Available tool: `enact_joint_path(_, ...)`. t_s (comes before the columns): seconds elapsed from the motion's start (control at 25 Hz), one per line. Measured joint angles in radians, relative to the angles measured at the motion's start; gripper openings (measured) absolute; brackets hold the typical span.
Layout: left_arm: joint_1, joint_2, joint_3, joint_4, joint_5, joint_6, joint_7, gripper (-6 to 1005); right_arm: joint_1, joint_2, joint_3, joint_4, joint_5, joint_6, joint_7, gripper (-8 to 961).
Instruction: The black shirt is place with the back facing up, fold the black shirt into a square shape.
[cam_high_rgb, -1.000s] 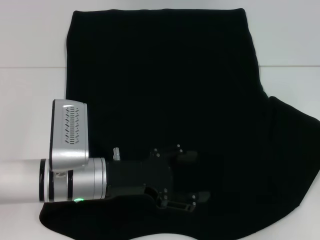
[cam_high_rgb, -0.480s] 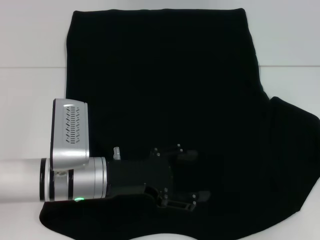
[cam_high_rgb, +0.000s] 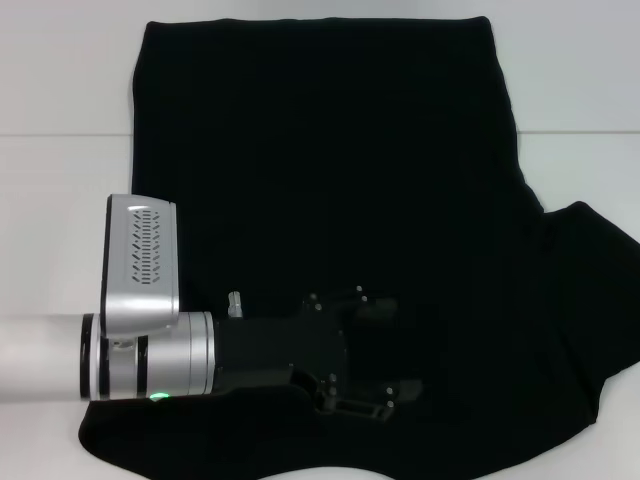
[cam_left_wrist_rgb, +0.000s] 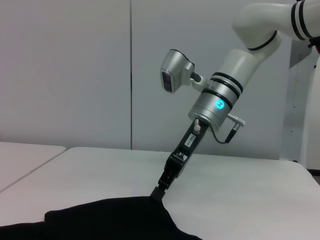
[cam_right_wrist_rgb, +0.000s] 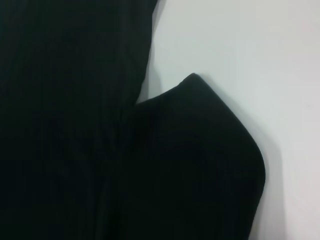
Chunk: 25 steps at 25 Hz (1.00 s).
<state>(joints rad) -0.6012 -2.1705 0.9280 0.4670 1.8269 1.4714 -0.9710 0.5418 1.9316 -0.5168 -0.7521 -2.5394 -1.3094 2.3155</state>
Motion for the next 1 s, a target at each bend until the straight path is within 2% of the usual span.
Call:
enact_joint_path(0.4, -0.002, 0.002, 0.0, 0.004, 0.0, 0.004, -0.008, 910, -0.012, 0.003, 0.02, -0.001, 0.001, 0.0, -0.006, 5)
enact_joint_path(1.0, 0.003, 0.001, -0.007, 0.004, -0.001, 0.006, -0.008, 908, 0.041, 0.002, 0.024, -0.001, 0.001, 0.05, -0.008, 5)
